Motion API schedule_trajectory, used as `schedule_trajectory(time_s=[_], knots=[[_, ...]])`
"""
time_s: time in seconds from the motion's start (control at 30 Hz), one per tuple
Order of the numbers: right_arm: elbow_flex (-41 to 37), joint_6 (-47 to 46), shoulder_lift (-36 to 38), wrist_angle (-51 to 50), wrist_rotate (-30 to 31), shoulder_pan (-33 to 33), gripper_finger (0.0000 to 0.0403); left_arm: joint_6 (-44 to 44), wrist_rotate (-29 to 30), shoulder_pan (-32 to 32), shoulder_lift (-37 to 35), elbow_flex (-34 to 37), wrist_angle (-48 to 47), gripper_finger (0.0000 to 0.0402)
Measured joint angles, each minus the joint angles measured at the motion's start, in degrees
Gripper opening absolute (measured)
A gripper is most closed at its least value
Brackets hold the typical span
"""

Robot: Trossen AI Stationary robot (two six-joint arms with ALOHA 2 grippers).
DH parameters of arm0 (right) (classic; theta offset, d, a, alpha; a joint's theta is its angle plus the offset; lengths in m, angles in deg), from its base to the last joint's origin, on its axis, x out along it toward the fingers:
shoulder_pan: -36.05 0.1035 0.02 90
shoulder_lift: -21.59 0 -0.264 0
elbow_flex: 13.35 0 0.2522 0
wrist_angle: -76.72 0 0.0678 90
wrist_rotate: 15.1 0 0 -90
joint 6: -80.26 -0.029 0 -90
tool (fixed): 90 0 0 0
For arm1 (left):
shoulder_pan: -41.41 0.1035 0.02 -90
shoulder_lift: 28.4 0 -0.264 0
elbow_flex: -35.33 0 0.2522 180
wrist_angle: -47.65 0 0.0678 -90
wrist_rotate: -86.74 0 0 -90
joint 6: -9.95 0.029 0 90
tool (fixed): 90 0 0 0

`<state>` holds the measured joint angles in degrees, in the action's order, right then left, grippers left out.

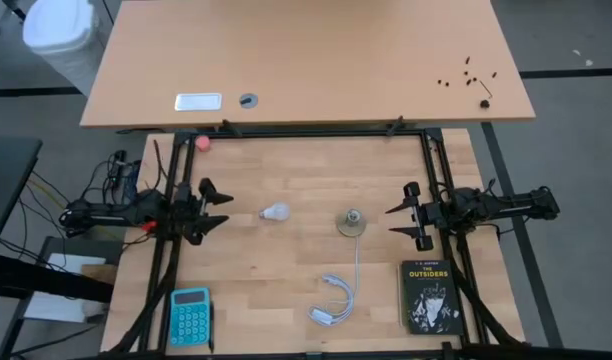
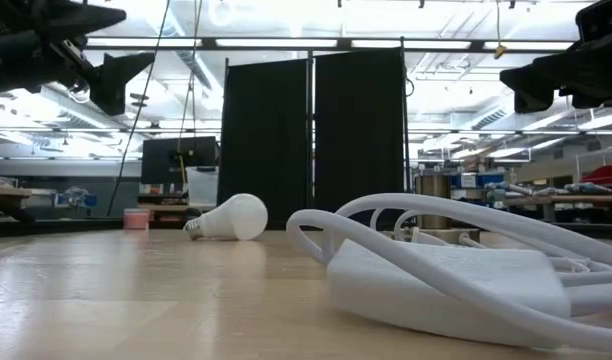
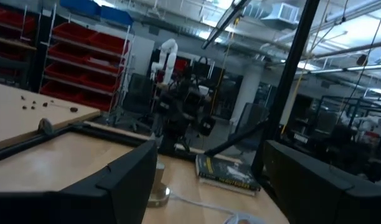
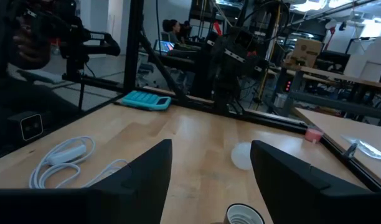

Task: Screw lightbulb
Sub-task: Insert the white lightbulb into the silver lamp

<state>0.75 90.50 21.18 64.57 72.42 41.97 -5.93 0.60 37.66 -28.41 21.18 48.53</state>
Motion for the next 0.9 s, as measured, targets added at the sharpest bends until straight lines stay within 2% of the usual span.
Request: schedule_trajectory(time_s=[0.17, 0.27, 0.33, 0.47, 0.57, 0.7, 0.9], knots=[[0.00, 0.41, 0.00, -0.09, 0.10, 0.00, 0.0229, 0.68, 0.57, -0.02, 0.00, 0.00, 1.13, 0.0298], [0.00, 8.64, -0.12, 0.15, 6.03, -1.06, 0.0229, 0.71, 3.96, 0.00, 0.00, 0.00, 2.12, 0.0298], [0.00, 10.61, -0.10, 0.63, 7.68, -1.50, 0.0229, 0.74, 5.94, 0.00, 0.00, 0.00, 2.31, 0.0298], [0.00, 10.93, -0.12, 0.83, 9.44, -2.07, 0.0229, 2.14, 6.97, 0.00, 0.00, 0.00, 3.24, 0.0298], [0.00, 10.63, -0.12, 1.74, 13.60, -2.58, 0.0229, 5.38, 8.46, -0.01, 0.00, 0.00, 3.20, 0.0298], [0.00, 10.80, -0.12, 2.18, 17.50, -3.30, 0.0229, 4.94, 9.77, 0.00, 0.00, 0.00, 3.21, 0.0298], [0.00, 10.54, -0.12, 2.60, 17.96, -3.61, 0.0229, 4.98, 9.76, -0.02, 0.00, 0.00, 3.56, 0.0298]])
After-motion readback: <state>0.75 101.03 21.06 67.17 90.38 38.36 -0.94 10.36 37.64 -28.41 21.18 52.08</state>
